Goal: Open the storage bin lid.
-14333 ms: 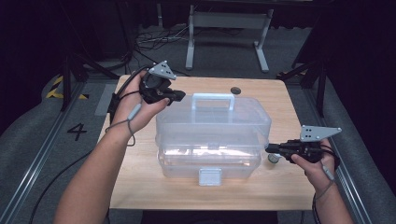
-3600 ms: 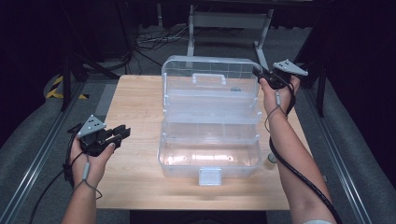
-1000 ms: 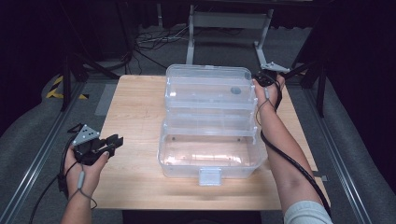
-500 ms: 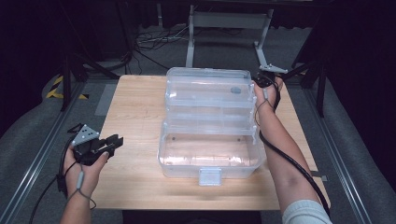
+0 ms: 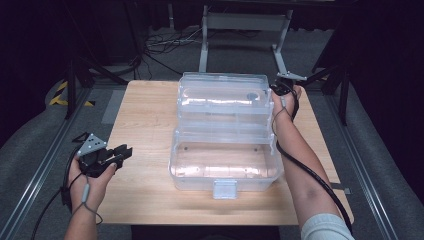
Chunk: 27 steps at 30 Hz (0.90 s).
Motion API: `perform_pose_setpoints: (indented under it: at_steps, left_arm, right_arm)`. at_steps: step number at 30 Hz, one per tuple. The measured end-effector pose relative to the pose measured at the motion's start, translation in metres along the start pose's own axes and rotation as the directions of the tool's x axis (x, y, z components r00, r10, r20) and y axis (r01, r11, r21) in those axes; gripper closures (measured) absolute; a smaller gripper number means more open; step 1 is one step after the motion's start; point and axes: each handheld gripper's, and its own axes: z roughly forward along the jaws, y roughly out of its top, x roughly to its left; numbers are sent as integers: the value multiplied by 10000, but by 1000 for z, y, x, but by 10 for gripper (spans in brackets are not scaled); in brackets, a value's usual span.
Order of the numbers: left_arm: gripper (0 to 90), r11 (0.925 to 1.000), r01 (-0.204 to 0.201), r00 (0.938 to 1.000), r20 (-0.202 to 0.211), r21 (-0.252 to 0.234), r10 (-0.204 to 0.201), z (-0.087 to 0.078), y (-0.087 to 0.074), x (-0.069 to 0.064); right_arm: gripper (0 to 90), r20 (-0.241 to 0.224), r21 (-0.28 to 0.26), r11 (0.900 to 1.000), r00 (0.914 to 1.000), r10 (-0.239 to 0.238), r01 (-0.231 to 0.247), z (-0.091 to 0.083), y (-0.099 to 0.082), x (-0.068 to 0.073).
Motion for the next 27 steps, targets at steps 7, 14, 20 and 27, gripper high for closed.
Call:
perform_pose_setpoints:
  at_steps: [7,14,20,27]
  left_arm:
    - [713,10000,-56,10000,46,40,56,1,0,-1]
    - [697,9999,-94,9999,120,92,93,2,1,-1]
    - [676,9996,-227,9992,329,145,222,2,1,1]
    - [642,9987,-497,9962,728,149,485,5,4,0]
  right_arm:
    - [818,-23,8,10000,10000,48,-48,1,-1,-1]
    - [816,-20,-18,9999,9999,156,-156,1,-1,-1]
    - [783,-272,-18,9990,9987,442,-442,-1,2,-2]
    - [708,-535,-406,9984,9979,370,-392,-17,5,-6]
